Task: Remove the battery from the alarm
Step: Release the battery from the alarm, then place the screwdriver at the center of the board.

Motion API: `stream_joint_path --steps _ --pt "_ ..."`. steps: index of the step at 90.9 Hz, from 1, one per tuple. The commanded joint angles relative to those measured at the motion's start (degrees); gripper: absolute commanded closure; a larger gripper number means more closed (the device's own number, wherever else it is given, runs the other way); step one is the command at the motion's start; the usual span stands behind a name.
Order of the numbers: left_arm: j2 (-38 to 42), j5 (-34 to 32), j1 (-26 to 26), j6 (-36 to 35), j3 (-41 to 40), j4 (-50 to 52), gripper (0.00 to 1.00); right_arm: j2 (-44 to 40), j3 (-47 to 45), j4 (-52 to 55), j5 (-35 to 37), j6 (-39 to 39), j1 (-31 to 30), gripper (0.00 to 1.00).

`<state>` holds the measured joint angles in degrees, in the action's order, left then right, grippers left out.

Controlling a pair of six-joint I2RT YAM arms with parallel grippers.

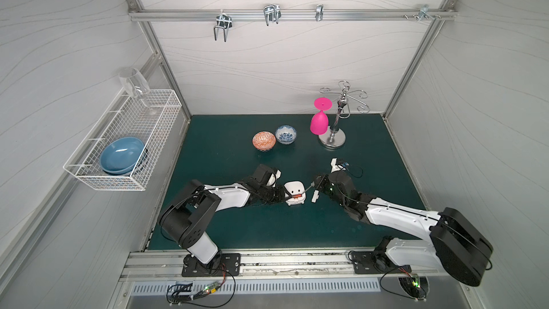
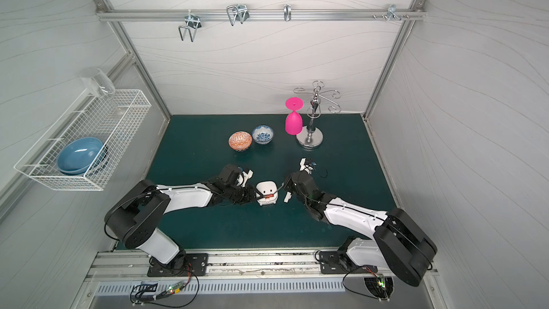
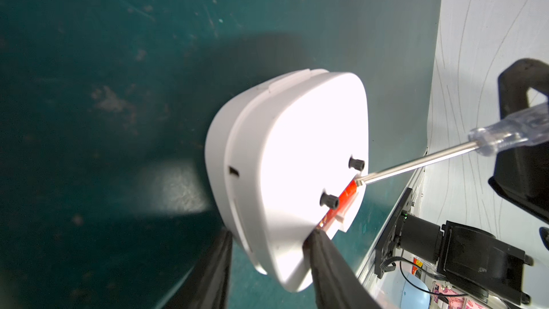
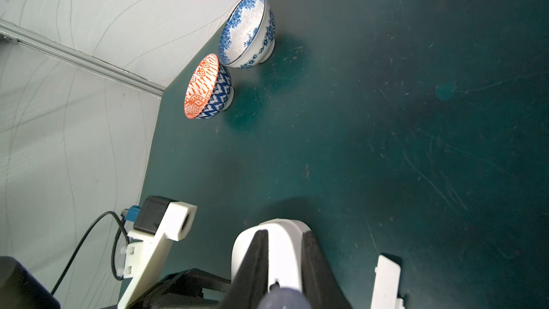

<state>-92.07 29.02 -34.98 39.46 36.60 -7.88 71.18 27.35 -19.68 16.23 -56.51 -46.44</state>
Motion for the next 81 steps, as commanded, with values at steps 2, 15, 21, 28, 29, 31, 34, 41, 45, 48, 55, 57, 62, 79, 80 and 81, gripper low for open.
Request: stream_joint_path --steps 2,15,21,28,29,31,34,41,45,48,55,57,62,79,80,81 --pt "-1.4 -2.2 -1.6 -1.0 -1.5 4.4 0.5 -2.0 0.4 -9.1 -5.7 -2.8 -0.5 1.0" --pt "-1.5 -2.7 -1.5 -1.2 -1.4 4.8 0.49 -3.2 -0.3 -9.6 -6.7 -2.7 0.2 1.0" --pt "-1.3 -2.9 -1.6 -1.1 -1.4 4.8 0.49 -3.9 -0.7 -9.5 -7.1 -2.7 0.6 1.0" --pt "-1.2 -3.1 -1.6 -1.1 -1.4 4.9 0.49 -5.0 -1.2 -9.2 -7.3 -2.7 1.1 1.0" --pt "-1.2 -3.1 -1.6 -1.1 -1.4 4.9 0.49 -5.3 -1.2 -9.0 -7.3 -2.6 1.2 1.0" --pt "-1.2 -3.2 -1.6 -1.2 -1.4 5.0 0.49 -5.7 -1.3 -8.5 -7.1 -2.5 1.3 1.0" --pt "-1.3 -3.2 -1.6 -1.2 -1.3 5.0 0.49 -6.8 -1.6 -7.9 -6.9 -2.2 1.7 1.0" --pt "-1.7 -3.3 -1.6 -1.4 -0.9 5.4 0.48 -9.8 -1.9 -4.3 -5.8 -0.7 2.7 1.0" --pt "-2.0 -3.5 -1.5 -1.4 -0.8 5.6 0.47 -12.2 -1.9 -1.6 -5.2 1.0 3.3 1.0" --pt "-2.4 -3.8 -1.6 -1.6 -0.5 5.9 0.47 -14.1 -1.2 1.8 -4.3 2.3 3.8 1.0" --pt "-3.4 -4.7 -2.0 -2.3 0.5 7.2 0.46 -17.8 2.5 13.4 -2.6 8.3 4.9 1.0" --pt "-3.7 -5.1 -2.1 -2.5 0.9 7.7 0.46 -18.8 3.6 18.6 -1.9 10.3 5.2 1.0" --pt "-4.3 -6.0 -2.5 -3.1 1.7 8.8 0.46 -20.1 7.6 27.3 -1.2 16.1 6.2 1.0" --pt "-5.0 -7.9 -2.7 -3.3 2.2 10.2 0.45 -12.0 23.2 60.7 -10.3 29.3 16.3 1.0" --pt "-5.1 -8.0 -2.7 -3.4 2.3 10.4 0.45 -11.1 23.9 61.9 -11.0 29.9 17.1 1.0" --pt "-5.1 -8.0 -2.8 -3.5 2.4 10.6 0.45 -9.6 24.8 63.6 -11.7 30.6 17.7 1.0"
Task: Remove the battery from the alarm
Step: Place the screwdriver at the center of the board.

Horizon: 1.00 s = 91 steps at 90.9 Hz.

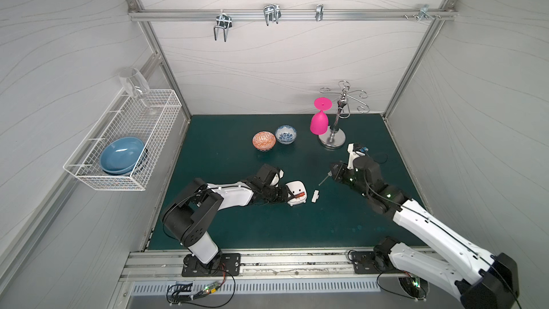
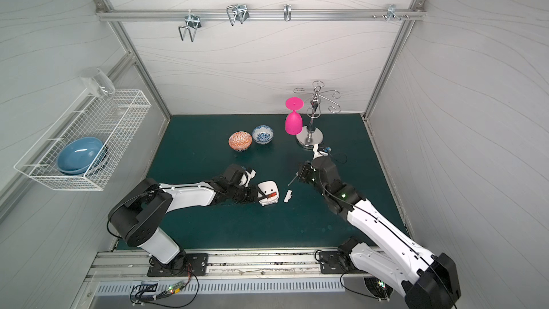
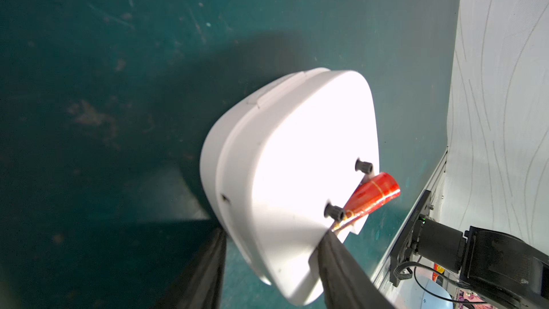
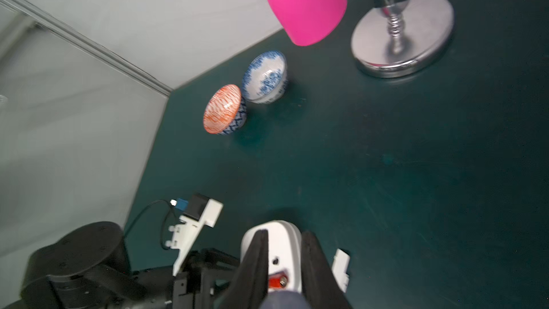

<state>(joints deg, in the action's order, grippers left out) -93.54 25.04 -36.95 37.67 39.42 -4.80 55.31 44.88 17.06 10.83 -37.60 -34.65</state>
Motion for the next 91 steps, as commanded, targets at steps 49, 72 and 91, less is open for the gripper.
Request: stream_joint_path --steps 49,72,91 --pt "-4.8 -6.5 -1.1 -1.8 0.1 9.0 0.43 45.0 22.1 33.4 -2.0 24.4 11.2 0.99" --pt "-5.3 -6.7 -1.0 -1.5 0.3 9.0 0.43 54.6 26.4 31.3 -3.5 25.1 11.5 0.8" --pt "-5.2 -6.8 -1.1 -1.5 0.4 9.0 0.43 55.3 26.5 31.3 -5.3 26.1 11.5 0.62"
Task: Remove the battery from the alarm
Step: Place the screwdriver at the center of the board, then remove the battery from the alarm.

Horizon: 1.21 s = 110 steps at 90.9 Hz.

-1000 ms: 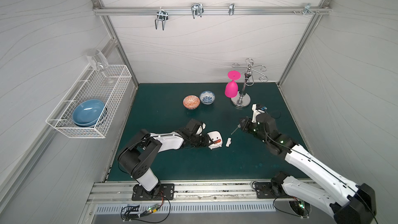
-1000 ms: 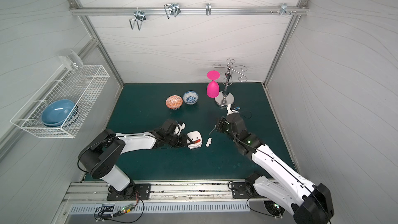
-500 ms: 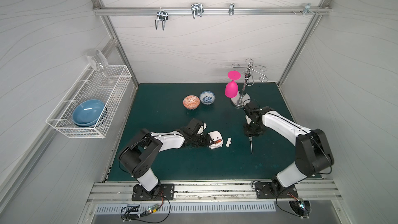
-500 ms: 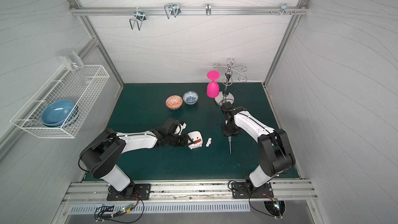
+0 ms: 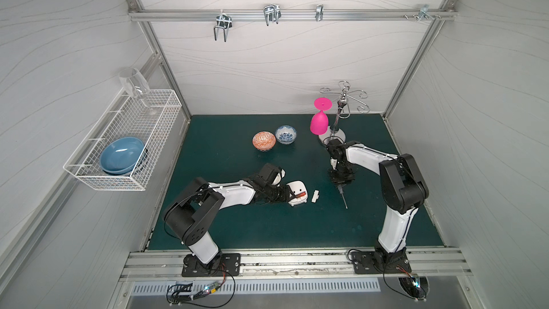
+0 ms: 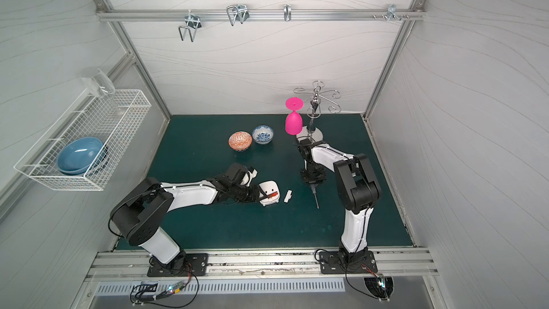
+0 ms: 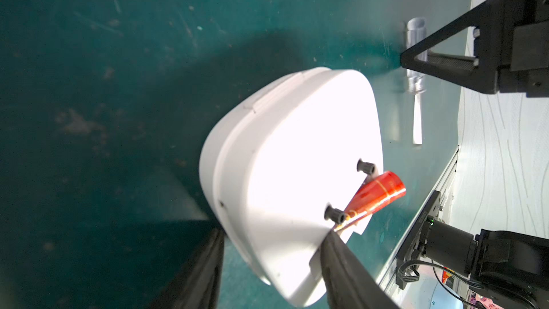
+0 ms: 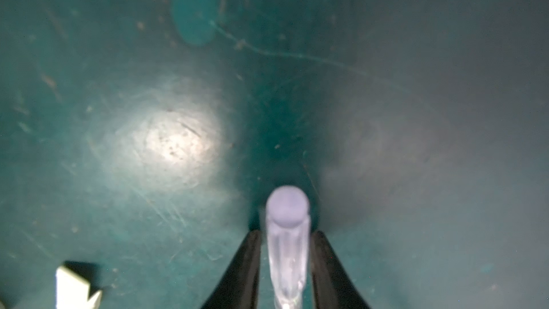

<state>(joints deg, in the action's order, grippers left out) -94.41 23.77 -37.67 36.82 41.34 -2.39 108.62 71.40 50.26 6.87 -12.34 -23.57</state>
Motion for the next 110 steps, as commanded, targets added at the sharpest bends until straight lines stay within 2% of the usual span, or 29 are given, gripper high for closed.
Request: stream_joint_path --steps 1,26,34,40,50,57,60,65,71,81,95,110 --pt "-4.3 -5.5 -0.4 -0.7 -1.6 6.6 0.43 2.0 0.0 -1.9 -1.4 0.9 0.4 0.62" --pt "-4.4 -5.3 -0.4 -0.8 -1.5 6.5 0.43 1.1 0.8 -0.9 -1.8 1.4 0.4 0.61" --pt "-4.3 -5.4 -0.4 -0.7 -1.5 6.7 0.43 -2.6 1.0 -0.8 -0.8 2.6 0.2 0.59" --pt "-4.3 -5.4 -0.4 -0.7 -1.5 6.6 0.43 -7.8 0.4 -2.4 -1.7 4.9 -0.1 0.52" --pt "-4.5 -5.6 -0.3 -0.6 -1.4 6.4 0.43 -17.6 -2.3 -7.8 -11.9 15.9 -2.5 0.36" --pt "-4.6 -5.6 -0.4 -0.6 -1.3 6.3 0.43 -22.1 -5.0 -11.6 -18.3 25.5 -5.8 0.31" --pt "-4.8 -5.5 -0.4 -0.6 -1.2 6.3 0.43 -23.1 -6.0 -12.4 -20.9 29.7 -7.4 0.3" --pt "-5.1 -5.4 -0.4 -0.6 -1.1 6.3 0.43 -23.8 -7.5 -12.8 -25.3 38.3 -9.6 0.23" --pt "-5.1 -5.3 -0.4 -0.7 -0.9 6.4 0.43 -23.2 -8.2 -12.5 -26.7 45.5 -12.2 0.2" --pt "-5.1 -5.3 -0.4 -0.7 -0.7 6.4 0.43 -19.8 -6.2 -10.4 -26.5 51.8 -14.1 0.21" --pt "-5.2 -5.1 -0.4 -0.9 -0.3 6.5 0.43 -13.9 -1.7 -6.0 -25.5 56.5 -16.8 0.37" --pt "-5.1 -5.2 -0.3 -0.9 -0.4 6.5 0.43 -9.9 -0.5 -4.8 -23.3 58.2 -18.7 0.51"
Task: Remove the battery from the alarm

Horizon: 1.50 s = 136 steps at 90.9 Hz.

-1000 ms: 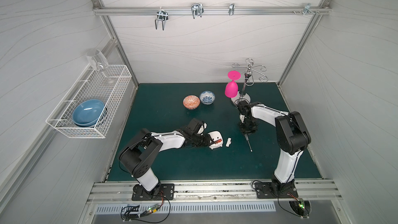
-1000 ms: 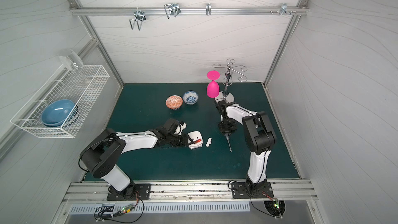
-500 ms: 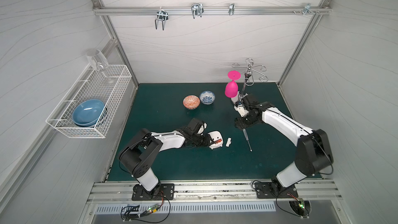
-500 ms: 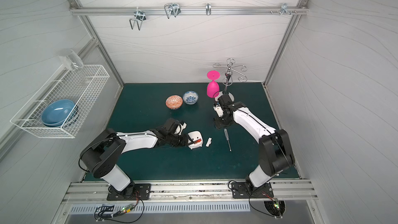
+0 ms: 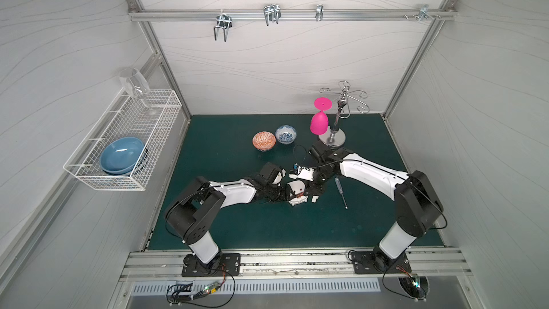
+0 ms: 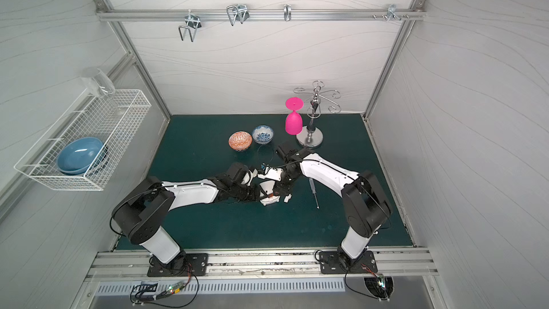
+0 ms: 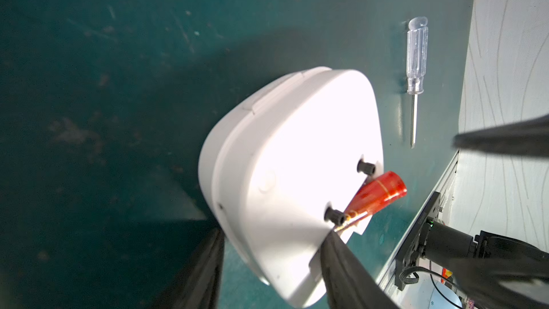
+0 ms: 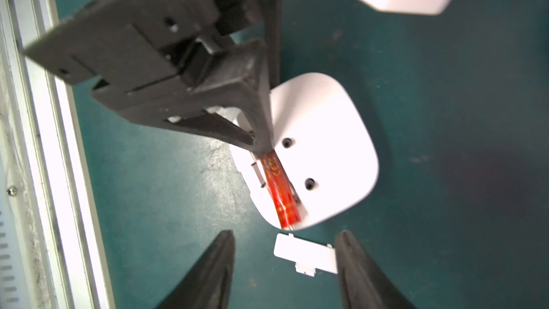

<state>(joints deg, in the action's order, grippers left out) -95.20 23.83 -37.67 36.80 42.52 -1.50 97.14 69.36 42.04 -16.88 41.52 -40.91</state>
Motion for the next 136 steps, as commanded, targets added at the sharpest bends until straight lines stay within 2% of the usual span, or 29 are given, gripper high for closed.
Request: stream_joint_path --steps 1,53,88,136 --pt "-4.3 -5.2 -0.3 -0.8 -1.6 5.6 0.43 1.7 1.6 3.5 0.6 4.3 -1.5 0.52" --pt "-4.4 -5.2 -0.4 -0.8 -1.7 5.8 0.43 5.1 1.4 2.6 6.3 5.0 -2.4 0.54" --pt "-4.0 -5.2 -0.4 -0.7 -1.7 5.6 0.43 5.5 0.8 1.5 6.1 3.9 -3.6 0.71" --pt "-3.5 -5.0 -0.4 -0.2 -2.6 4.6 0.46 2.9 -0.3 -2.4 2.5 3.1 -4.1 0.66"
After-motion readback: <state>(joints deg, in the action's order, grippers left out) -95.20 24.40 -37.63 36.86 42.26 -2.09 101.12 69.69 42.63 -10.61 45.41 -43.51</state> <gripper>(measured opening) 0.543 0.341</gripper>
